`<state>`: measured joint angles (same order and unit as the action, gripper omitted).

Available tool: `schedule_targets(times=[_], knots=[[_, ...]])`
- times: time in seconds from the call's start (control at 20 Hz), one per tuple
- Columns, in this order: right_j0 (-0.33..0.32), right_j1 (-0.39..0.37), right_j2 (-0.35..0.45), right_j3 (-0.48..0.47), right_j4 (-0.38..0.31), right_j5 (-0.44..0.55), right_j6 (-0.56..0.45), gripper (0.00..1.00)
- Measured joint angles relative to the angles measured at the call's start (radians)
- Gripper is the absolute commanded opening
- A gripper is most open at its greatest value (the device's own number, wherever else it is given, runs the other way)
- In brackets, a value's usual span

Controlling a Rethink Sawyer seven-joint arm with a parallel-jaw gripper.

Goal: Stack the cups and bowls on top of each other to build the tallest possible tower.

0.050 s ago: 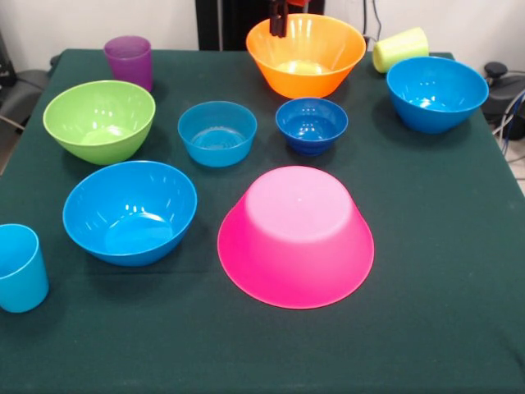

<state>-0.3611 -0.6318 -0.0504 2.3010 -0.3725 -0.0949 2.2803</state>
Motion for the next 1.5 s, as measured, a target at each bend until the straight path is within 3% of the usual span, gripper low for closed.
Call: schedule_targets(times=[0.7,1.1,1.5], knots=[[-0.061,-0.019,0.029,0.000,0.000,0.063,0.000,0.00],[-0.153,-0.048,0.071,0.000,-0.042,0.082,0.000,0.00],[-0.265,-0.081,0.189,0.001,-0.287,0.188,0.000,0.00]])
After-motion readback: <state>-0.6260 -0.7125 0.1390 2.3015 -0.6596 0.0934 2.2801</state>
